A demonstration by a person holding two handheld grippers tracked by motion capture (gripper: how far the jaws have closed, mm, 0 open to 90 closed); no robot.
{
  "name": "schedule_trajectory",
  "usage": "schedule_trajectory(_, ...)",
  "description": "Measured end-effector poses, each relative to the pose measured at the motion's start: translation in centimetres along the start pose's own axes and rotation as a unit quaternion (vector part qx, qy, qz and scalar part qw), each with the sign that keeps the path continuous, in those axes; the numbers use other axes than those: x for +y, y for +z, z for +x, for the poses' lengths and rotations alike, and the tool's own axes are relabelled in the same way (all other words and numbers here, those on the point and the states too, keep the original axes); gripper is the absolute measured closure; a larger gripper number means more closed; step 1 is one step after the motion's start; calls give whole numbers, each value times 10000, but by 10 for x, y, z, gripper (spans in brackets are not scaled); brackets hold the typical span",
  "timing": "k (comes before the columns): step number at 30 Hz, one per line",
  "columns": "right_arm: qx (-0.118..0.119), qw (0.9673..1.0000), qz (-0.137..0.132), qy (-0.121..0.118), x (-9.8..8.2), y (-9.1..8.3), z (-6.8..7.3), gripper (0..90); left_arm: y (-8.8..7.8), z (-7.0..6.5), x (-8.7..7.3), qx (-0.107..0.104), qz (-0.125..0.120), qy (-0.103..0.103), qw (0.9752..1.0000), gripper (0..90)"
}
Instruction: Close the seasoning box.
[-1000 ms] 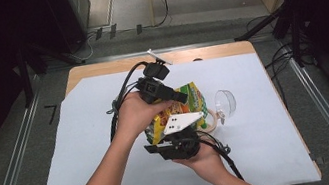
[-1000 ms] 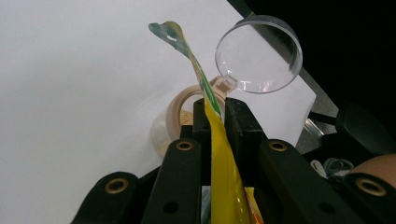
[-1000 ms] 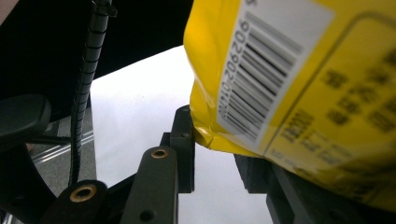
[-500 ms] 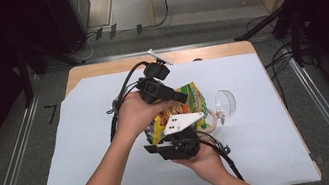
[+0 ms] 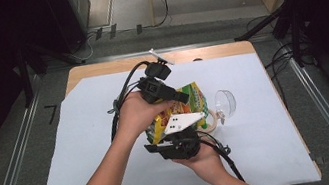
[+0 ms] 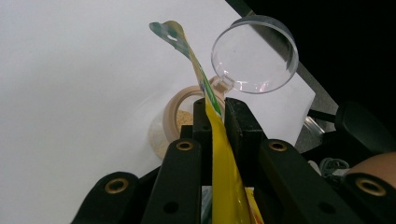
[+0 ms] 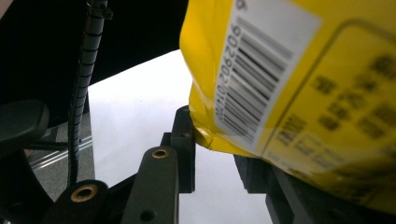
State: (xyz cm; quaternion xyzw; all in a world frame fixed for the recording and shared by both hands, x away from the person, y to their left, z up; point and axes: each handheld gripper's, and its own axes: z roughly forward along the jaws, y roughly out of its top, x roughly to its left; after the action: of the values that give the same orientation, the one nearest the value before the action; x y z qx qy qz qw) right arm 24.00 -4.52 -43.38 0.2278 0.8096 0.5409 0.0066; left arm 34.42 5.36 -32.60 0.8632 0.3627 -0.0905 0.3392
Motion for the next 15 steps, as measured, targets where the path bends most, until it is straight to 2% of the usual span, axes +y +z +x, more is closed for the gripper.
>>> schedule_trajectory(10, -17, 10000, 29, -38, 0, 1, -1, 725, -1, -1, -2, 14, -36, 30, 10000, 834)
schedule_trajectory(15, 20, 10000, -57, 3, 0, 0, 1, 723, -1, 0, 1, 39, 16, 22, 10000, 833)
